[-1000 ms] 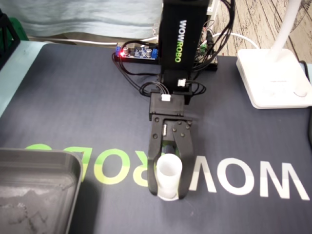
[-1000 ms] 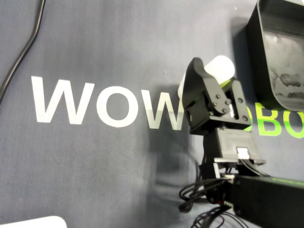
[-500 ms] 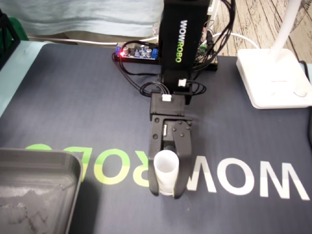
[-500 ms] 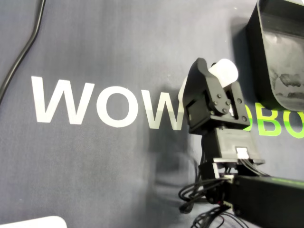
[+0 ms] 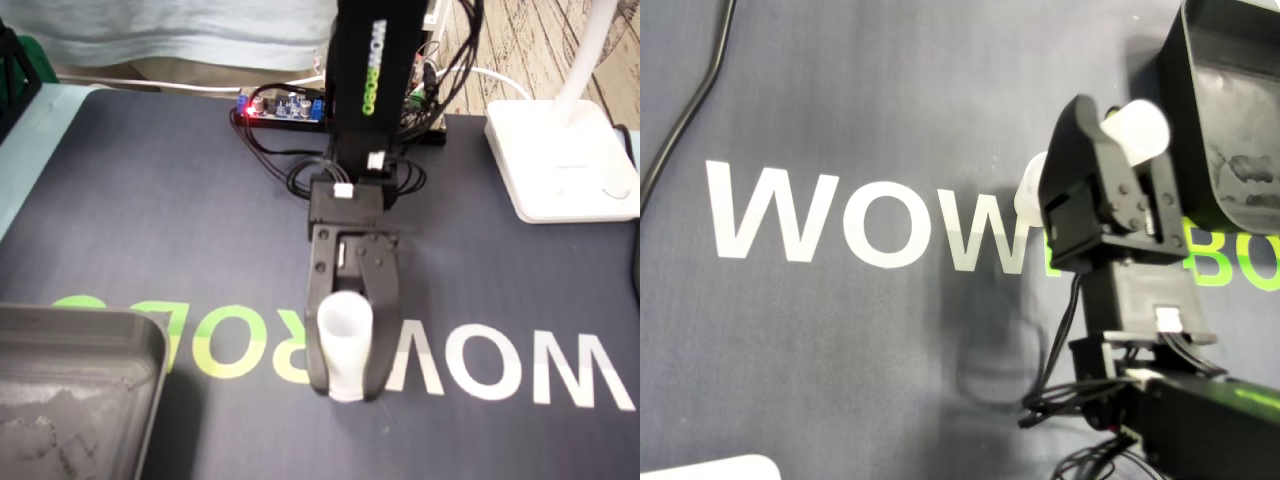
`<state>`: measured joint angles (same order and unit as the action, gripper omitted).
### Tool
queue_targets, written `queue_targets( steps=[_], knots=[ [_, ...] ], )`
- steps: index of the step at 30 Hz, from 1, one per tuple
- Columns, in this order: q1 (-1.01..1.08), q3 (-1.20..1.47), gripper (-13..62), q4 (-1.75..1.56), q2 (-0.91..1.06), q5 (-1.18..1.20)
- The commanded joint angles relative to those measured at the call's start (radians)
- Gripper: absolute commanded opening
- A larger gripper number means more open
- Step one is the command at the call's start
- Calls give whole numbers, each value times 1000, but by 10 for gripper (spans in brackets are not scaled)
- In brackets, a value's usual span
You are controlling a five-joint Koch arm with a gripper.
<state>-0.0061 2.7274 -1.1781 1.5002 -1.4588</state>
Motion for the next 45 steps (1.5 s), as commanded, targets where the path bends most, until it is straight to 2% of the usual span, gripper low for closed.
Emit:
queue_targets(
  steps=[1,11,19,26,27,33,45],
  knots=[
    [2,-40,43,28,78,18],
    [61,-213,43,472,360,150],
    [170,-531,43,785,391,319],
    [314,-885,43,1052,261,627],
    [359,-1015,43,1120,189,739],
    [476,-1313,43,1233,-29,1121],
    [617,-1362,42,1126,-278,1953]
  ],
)
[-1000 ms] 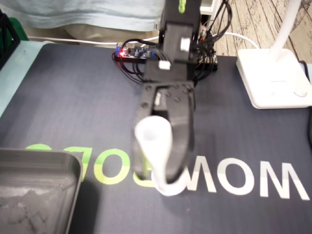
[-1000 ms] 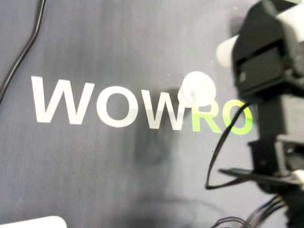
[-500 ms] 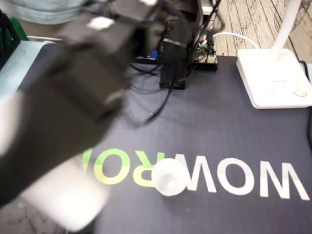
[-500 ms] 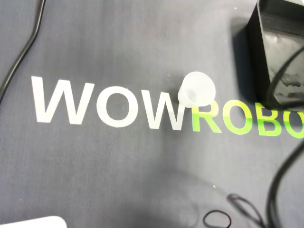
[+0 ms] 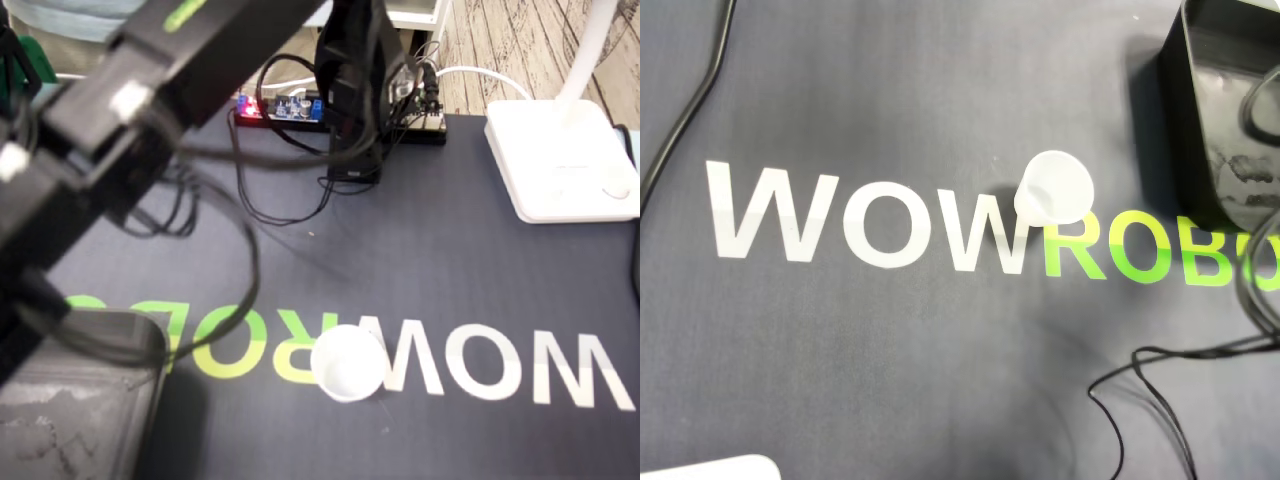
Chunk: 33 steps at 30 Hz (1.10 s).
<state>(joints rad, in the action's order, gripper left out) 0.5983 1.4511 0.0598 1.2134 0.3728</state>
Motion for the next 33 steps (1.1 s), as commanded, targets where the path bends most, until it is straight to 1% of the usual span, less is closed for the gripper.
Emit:
queue_targets(
  steps=[1,10,15,23,27,29,33],
  knots=[
    [17,-86,42,-130,-2,166],
    [32,-81,42,-327,-118,546],
    [26,-48,42,-420,-144,603],
    [8,-31,43,-459,-189,604],
    [5,-21,43,-459,-179,571],
    [-2,-14,43,-459,-152,500],
    [-41,46,43,-460,-61,207]
  ],
)
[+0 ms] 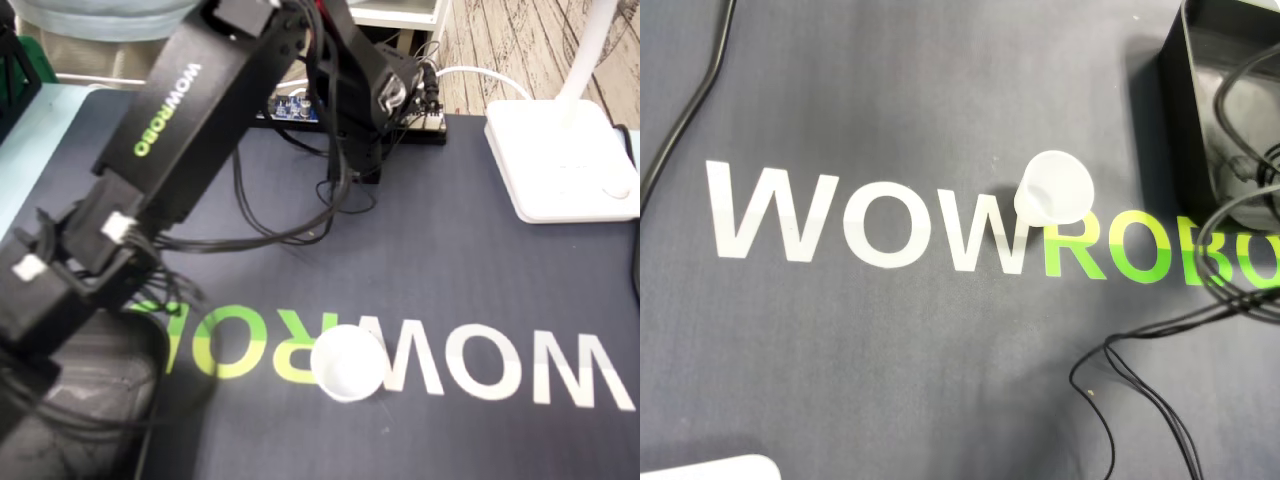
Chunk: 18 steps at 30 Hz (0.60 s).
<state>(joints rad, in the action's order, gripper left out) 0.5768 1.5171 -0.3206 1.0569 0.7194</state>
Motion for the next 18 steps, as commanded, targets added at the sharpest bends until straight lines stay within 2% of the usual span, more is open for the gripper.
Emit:
queue_targets(
  steps=[1,5,10,18],
  knots=[
    [-34,11,43,-80,130,-227],
    [-101,196,43,-109,314,-609],
    [-238,566,43,-350,577,-1178],
    [-457,933,43,-337,896,-1624]
  ],
)
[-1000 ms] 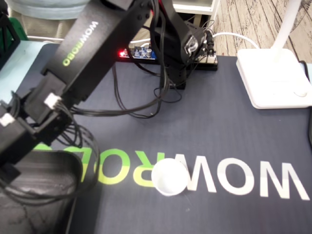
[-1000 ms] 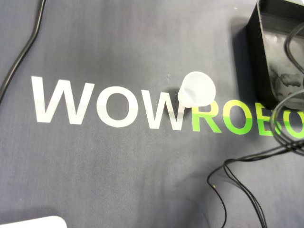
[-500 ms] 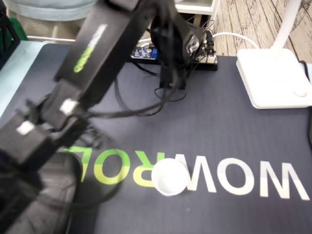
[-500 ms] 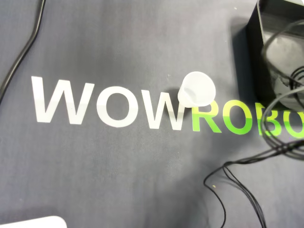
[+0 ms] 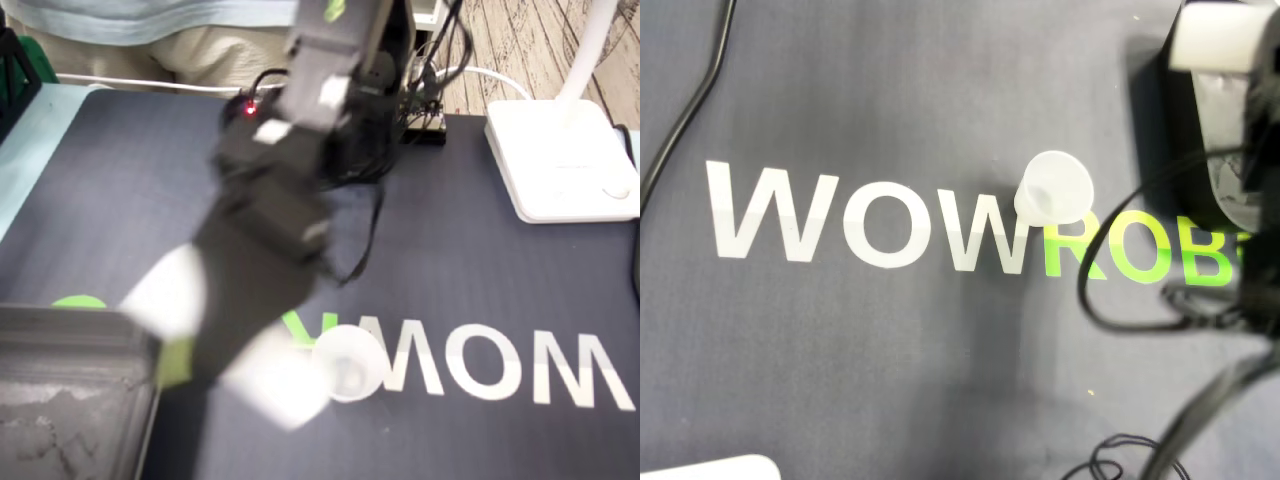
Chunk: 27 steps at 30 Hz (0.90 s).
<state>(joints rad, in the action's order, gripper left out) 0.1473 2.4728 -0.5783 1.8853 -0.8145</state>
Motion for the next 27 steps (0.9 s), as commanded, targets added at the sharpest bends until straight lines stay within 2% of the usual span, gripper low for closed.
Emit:
queue_targets(
  steps=[1,6,11,19,27],
  knots=[
    [-52,17,43,-72,107,-137],
    [-161,147,43,100,307,-391],
    [-213,206,43,97,314,-630],
    [-222,207,43,-11,178,-752],
    [-170,147,43,-104,17,-759]
  ],
)
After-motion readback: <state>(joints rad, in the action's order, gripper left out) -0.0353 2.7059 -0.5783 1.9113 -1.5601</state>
